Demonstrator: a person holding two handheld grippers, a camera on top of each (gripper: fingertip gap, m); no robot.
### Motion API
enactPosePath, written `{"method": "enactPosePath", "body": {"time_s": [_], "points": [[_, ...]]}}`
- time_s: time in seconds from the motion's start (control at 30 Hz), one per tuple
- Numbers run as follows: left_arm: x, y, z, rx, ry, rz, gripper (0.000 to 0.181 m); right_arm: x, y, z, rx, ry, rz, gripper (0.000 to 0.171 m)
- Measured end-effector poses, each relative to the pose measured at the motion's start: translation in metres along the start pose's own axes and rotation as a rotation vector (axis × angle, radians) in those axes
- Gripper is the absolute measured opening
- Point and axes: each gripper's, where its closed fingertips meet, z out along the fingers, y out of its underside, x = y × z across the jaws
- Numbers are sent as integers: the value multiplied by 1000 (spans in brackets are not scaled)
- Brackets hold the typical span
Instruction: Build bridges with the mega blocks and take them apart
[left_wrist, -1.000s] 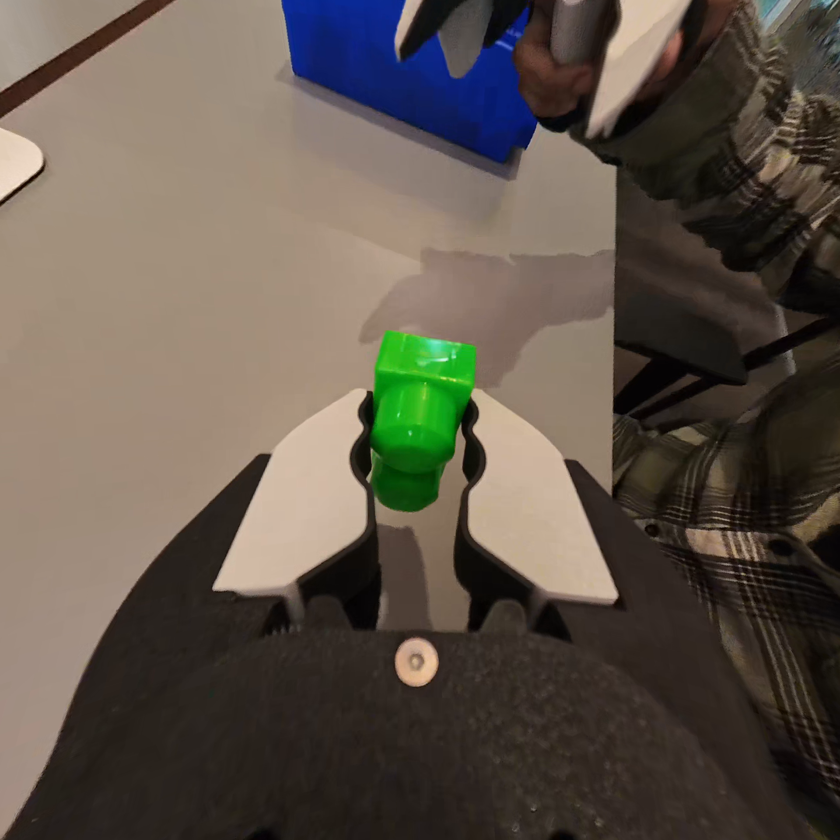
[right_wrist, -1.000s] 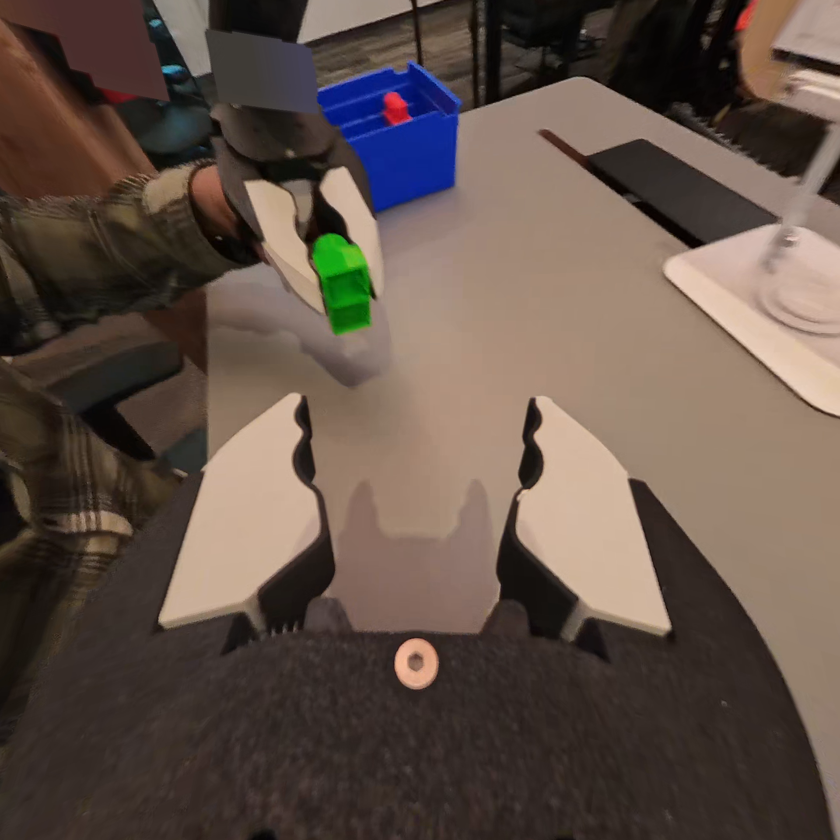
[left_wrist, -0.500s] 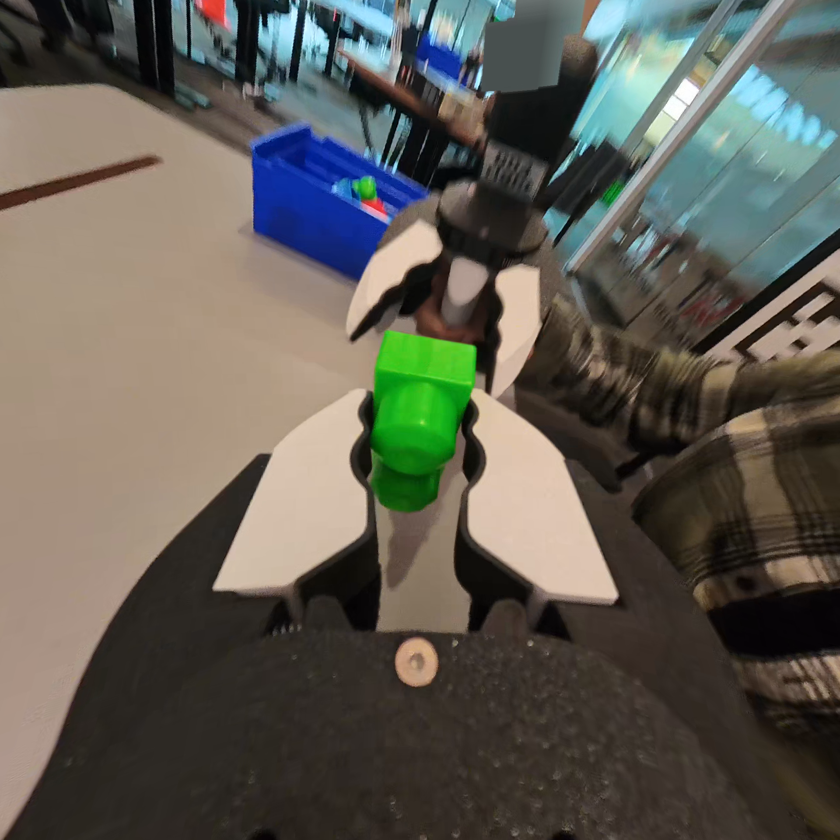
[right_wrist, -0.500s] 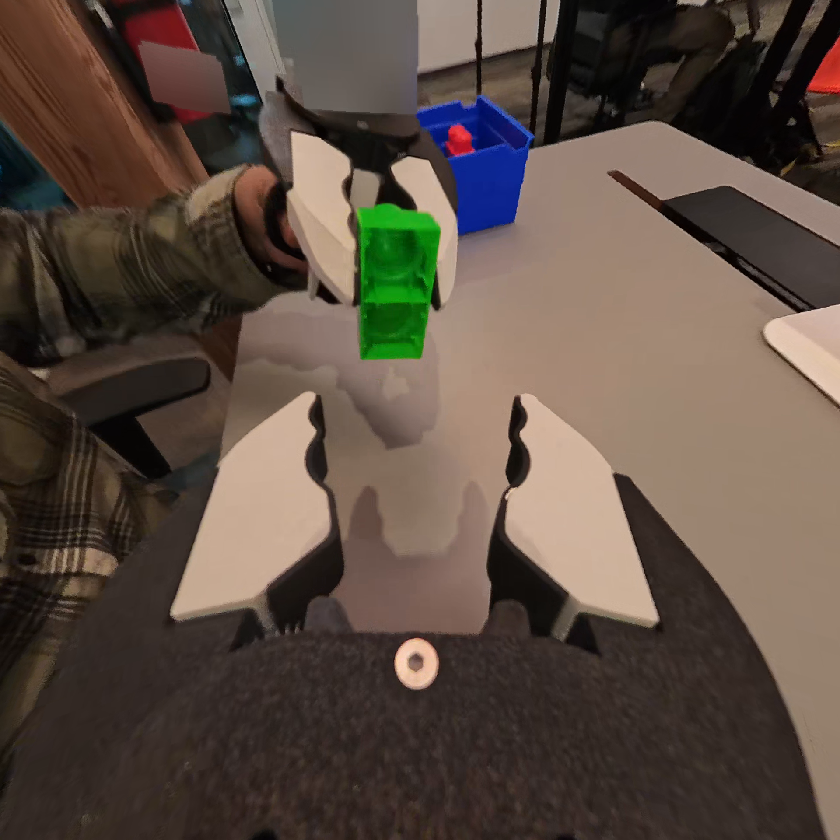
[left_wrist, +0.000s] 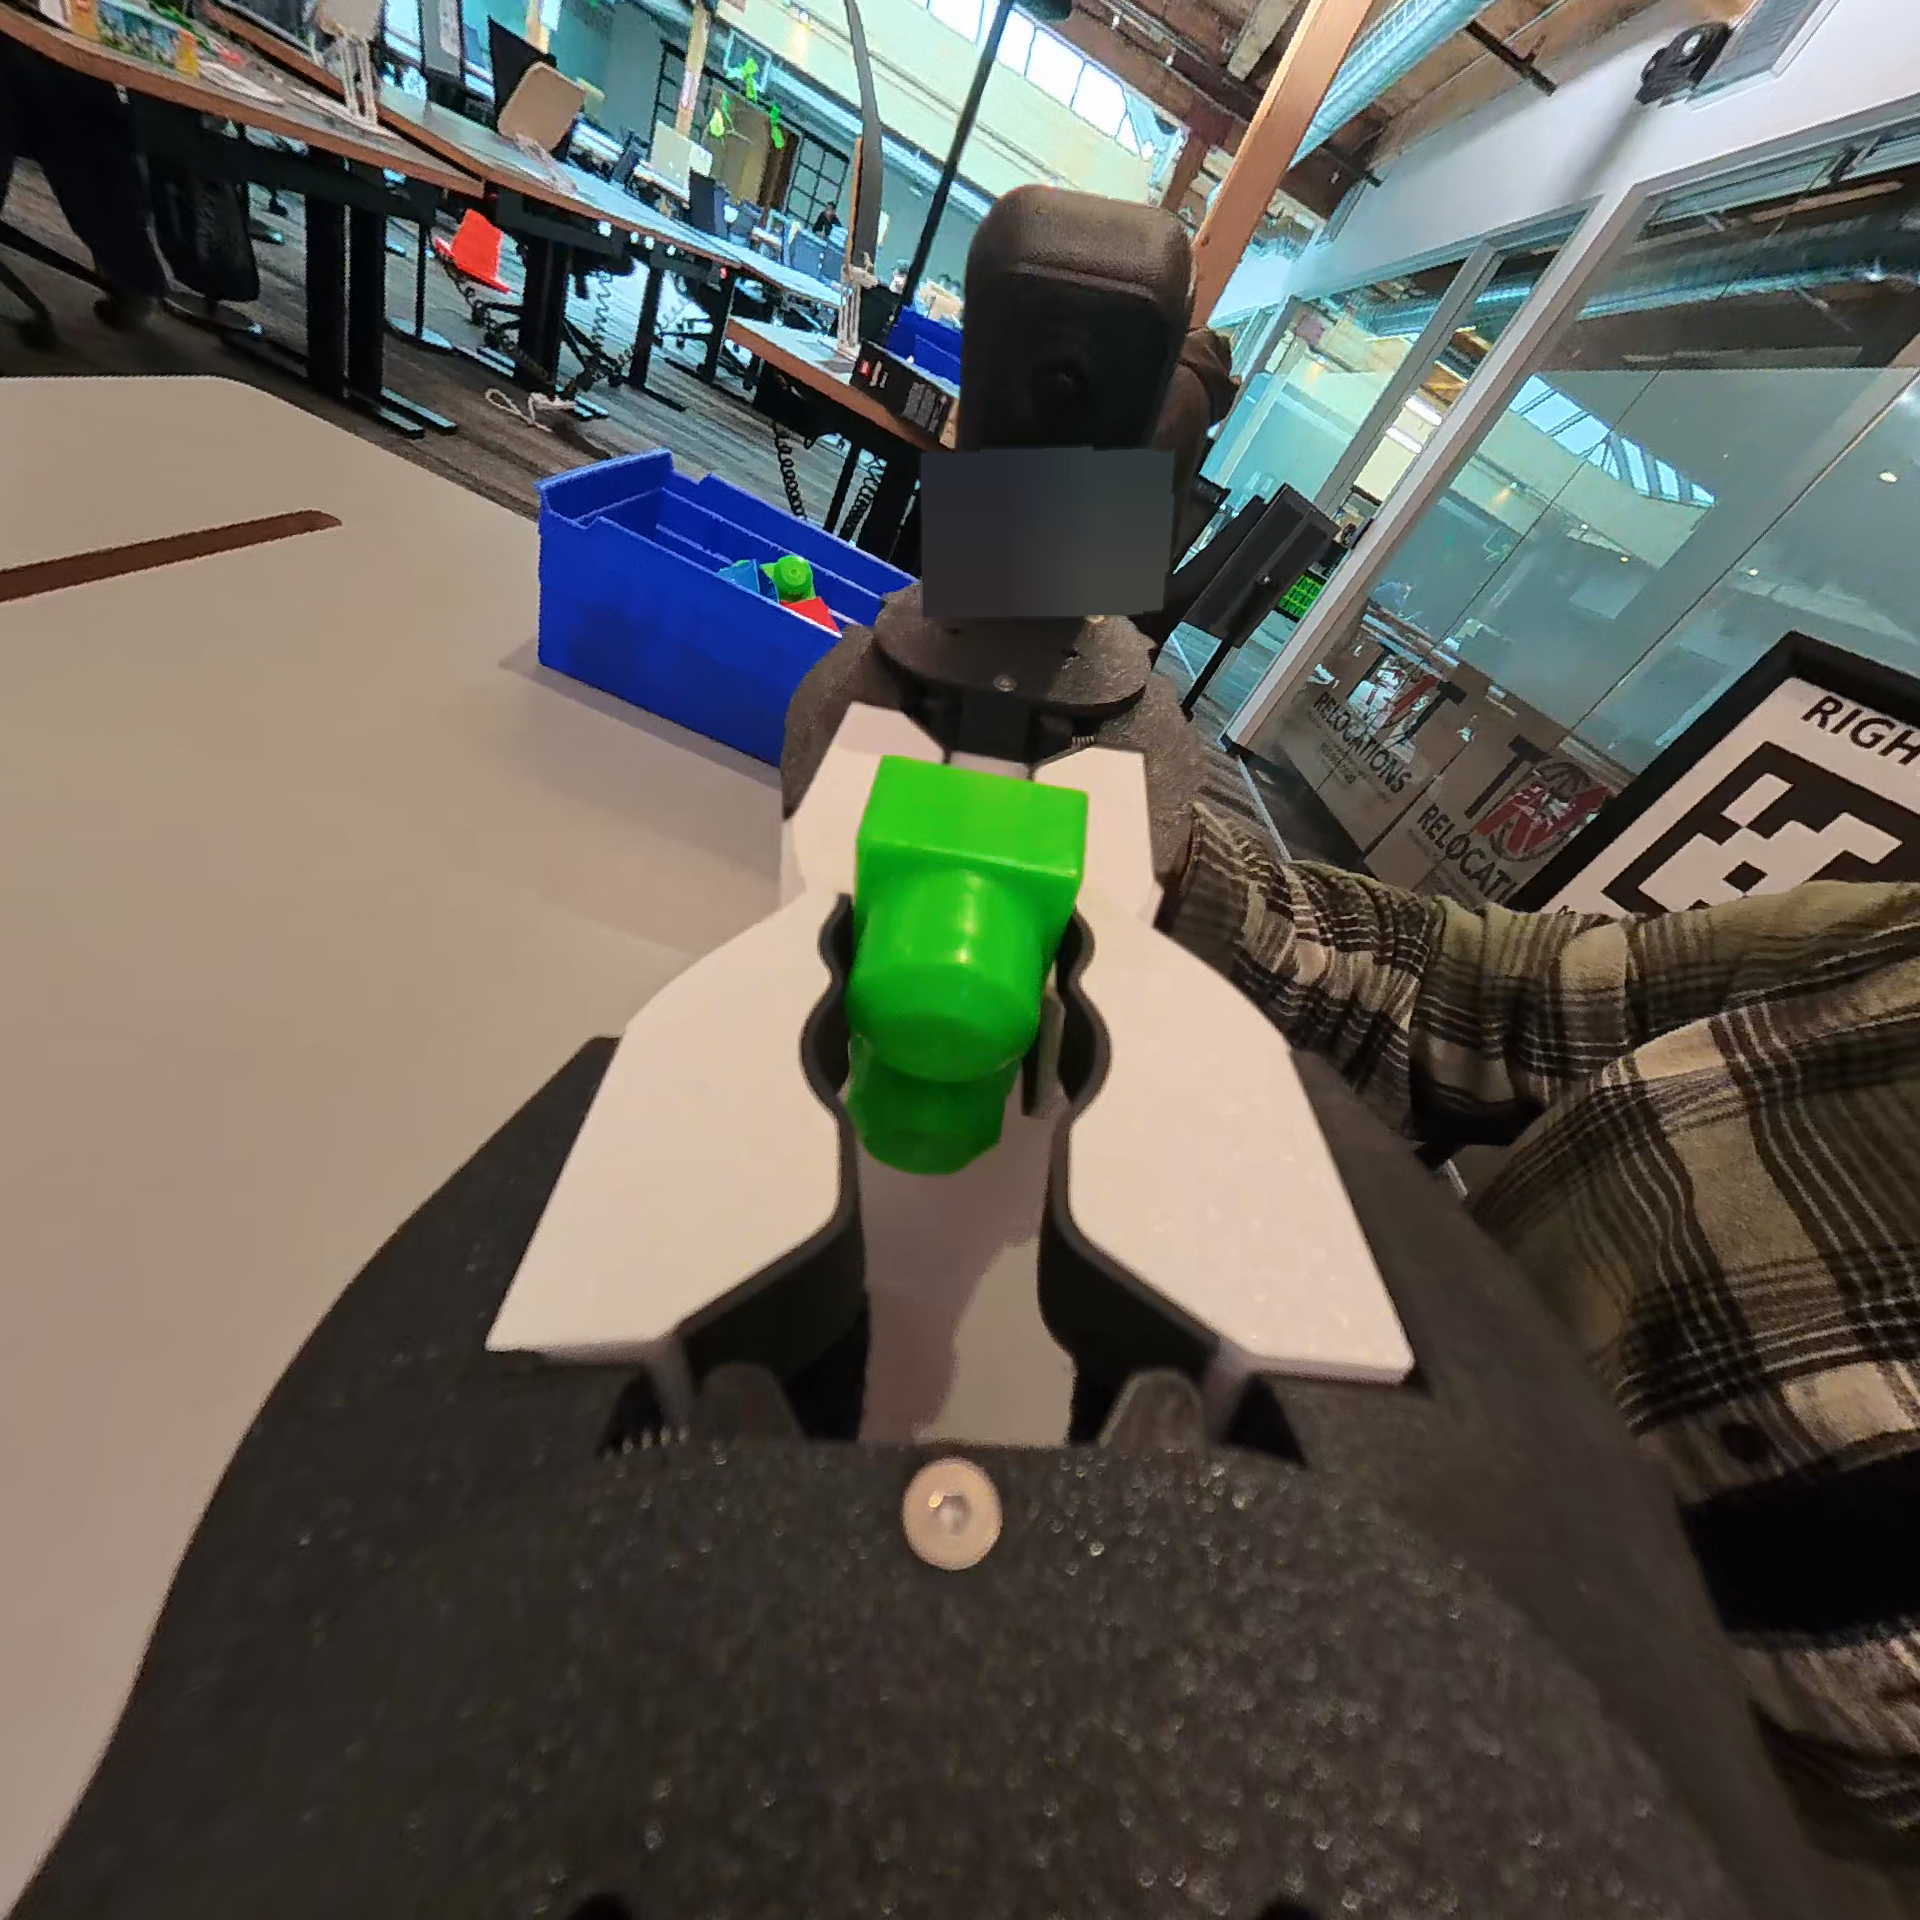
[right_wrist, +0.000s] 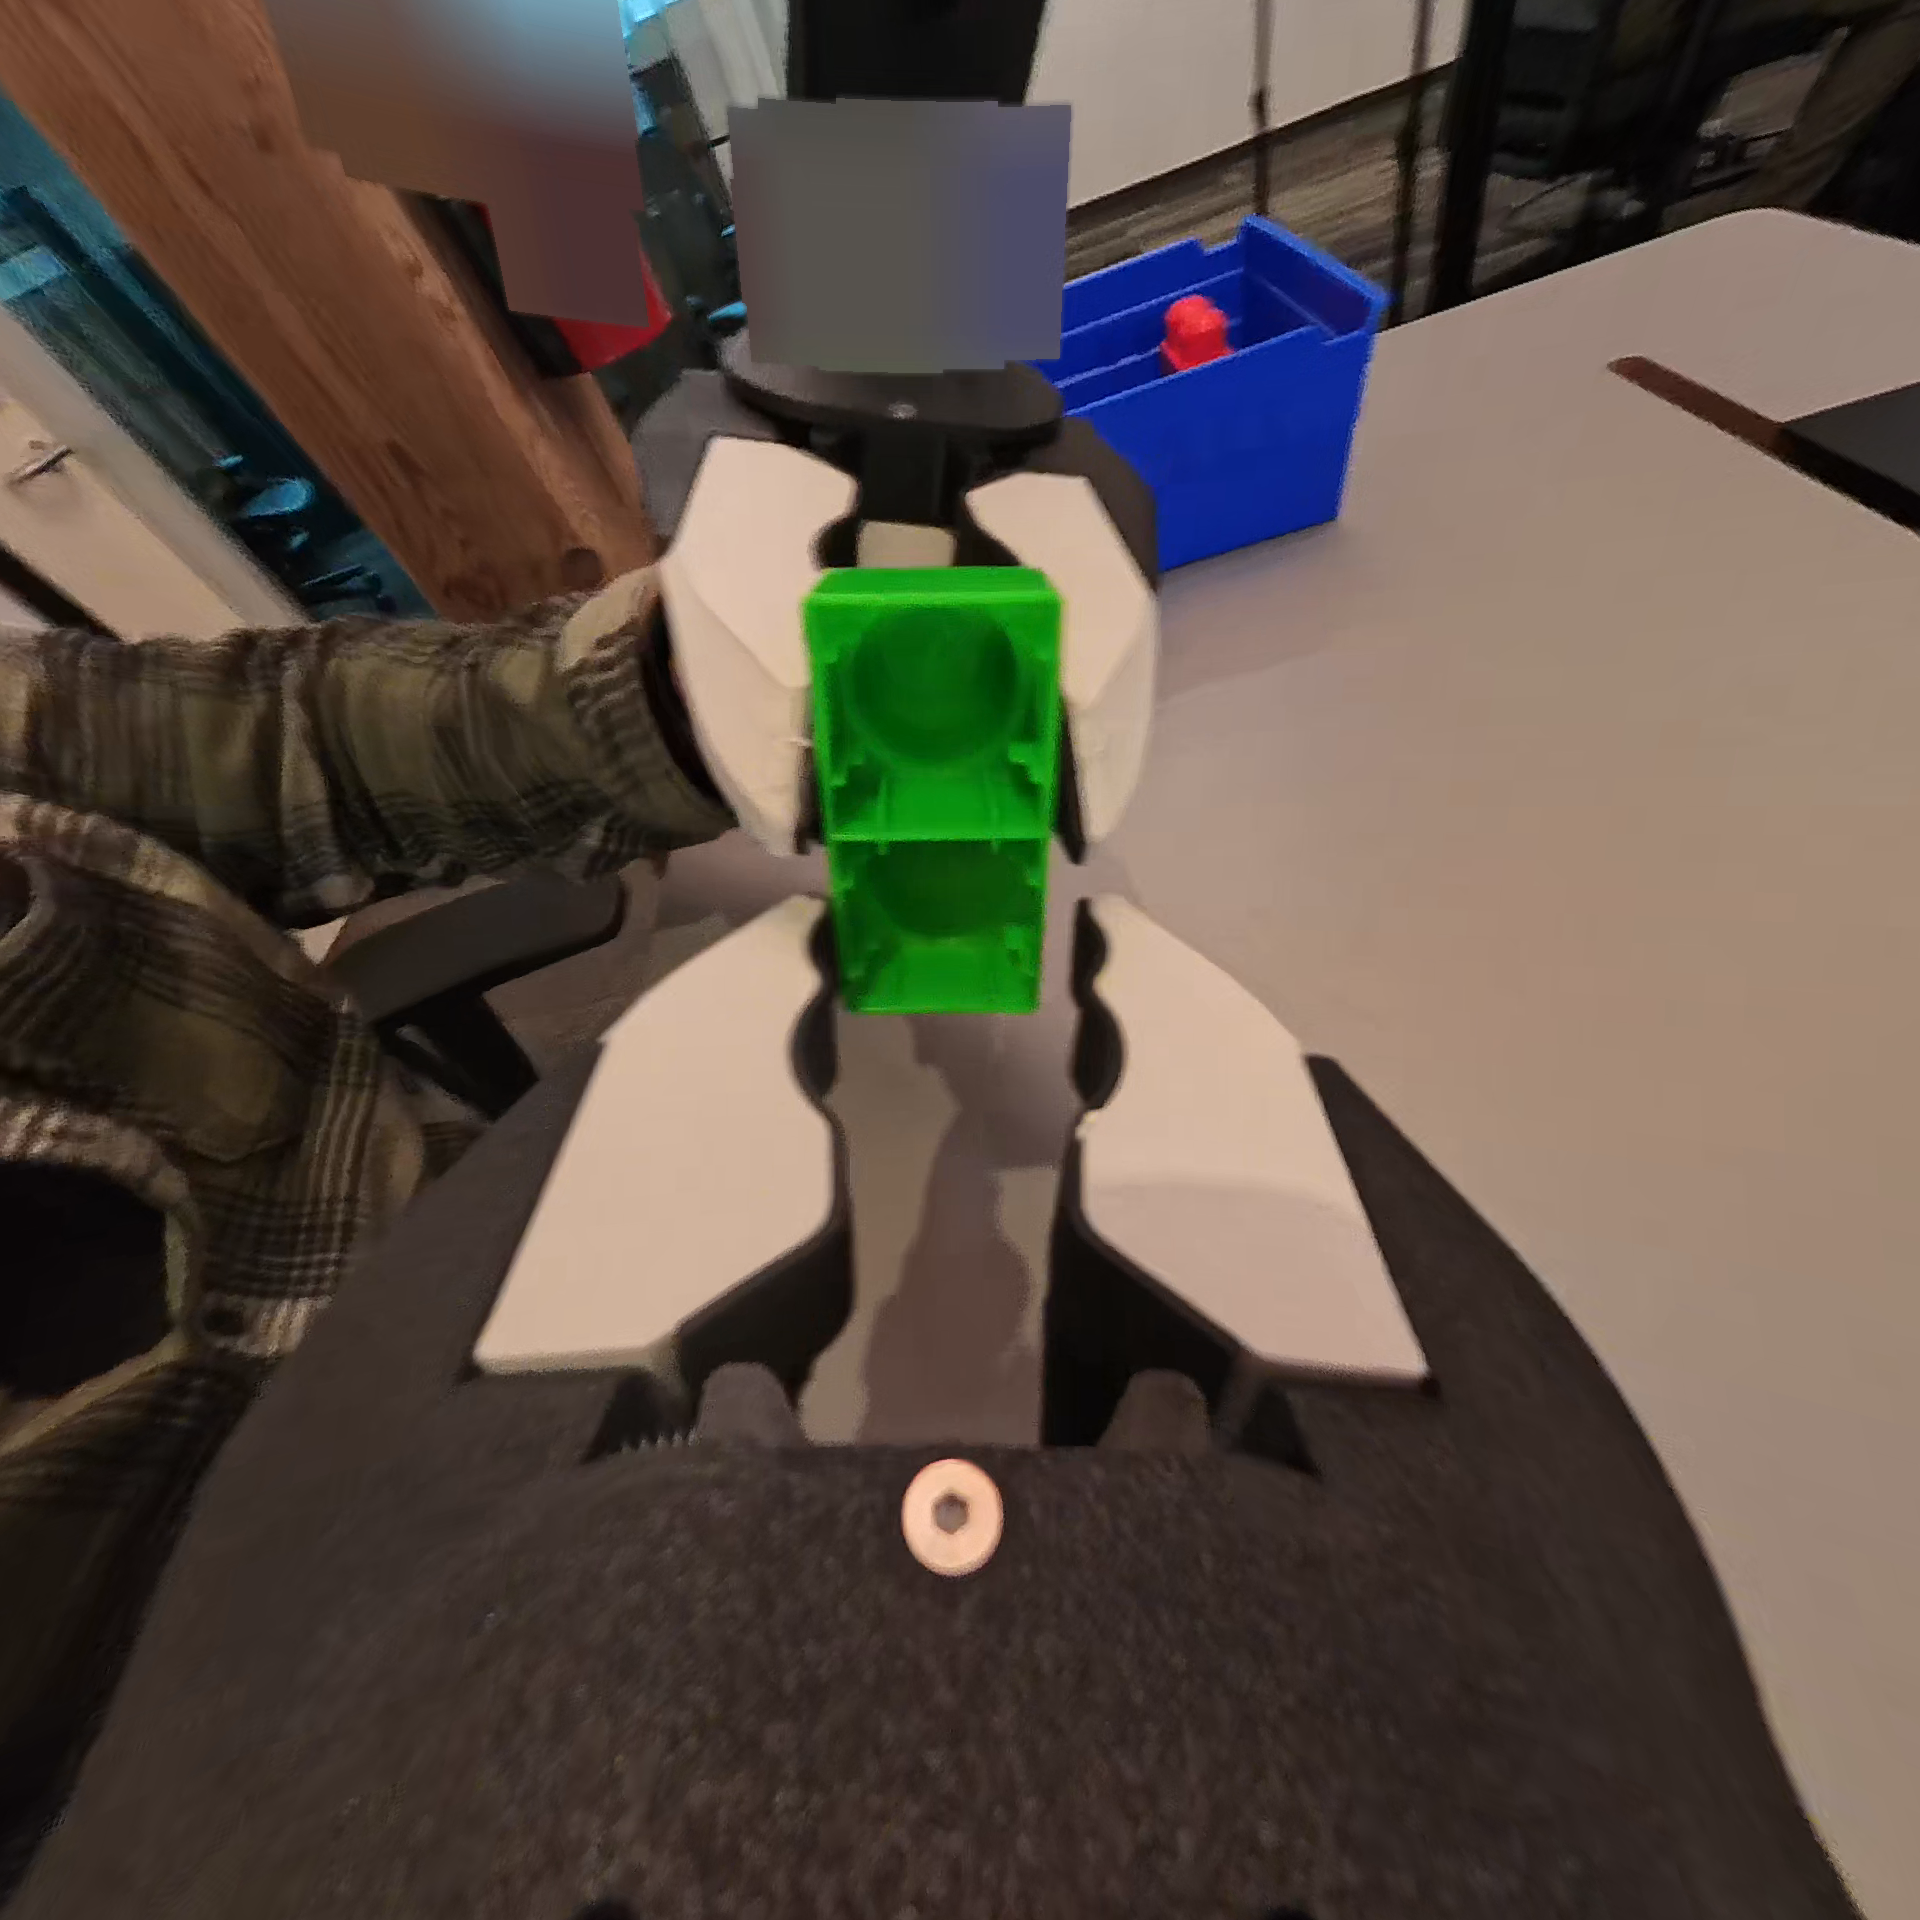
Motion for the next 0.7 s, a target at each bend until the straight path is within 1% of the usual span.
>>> {"method": "enactPosePath", "body": {"time_s": [0.03, 0.13, 0.2, 0.27, 0.33, 0.4, 0.47, 0.6, 0.7], "points": [[0, 0, 1, 4, -1, 4, 37, -2, 0, 1, -5, -19, 4, 36], [1, 5, 2, -19, 14, 8, 38, -3, 6, -2, -47, -20, -22, 35], [-2, 8, 0, -32, -5, 20, 36, -1, 10, -7, -66, -3, -26, 35], [-6, 6, -9, -21, -37, 35, 41, 6, 13, -20, -80, 46, -39, 35], [-10, 3, -24, -16, -75, 27, 49, 16, 16, -44, -89, 103, -25, 35], [-16, 7, -44, -46, -148, 42, 58, 31, 20, -81, -120, 205, -21, 35], [-21, 14, -69, -96, -243, 79, 62, 48, 26, -129, -156, 325, 4, 35], [-17, 22, -118, -151, -358, 105, 63, 85, 45, -249, -267, 616, 99, 35], [-9, 29, -144, -186, -411, 108, 65, 105, 63, -334, -325, 797, 212, 35]]}}
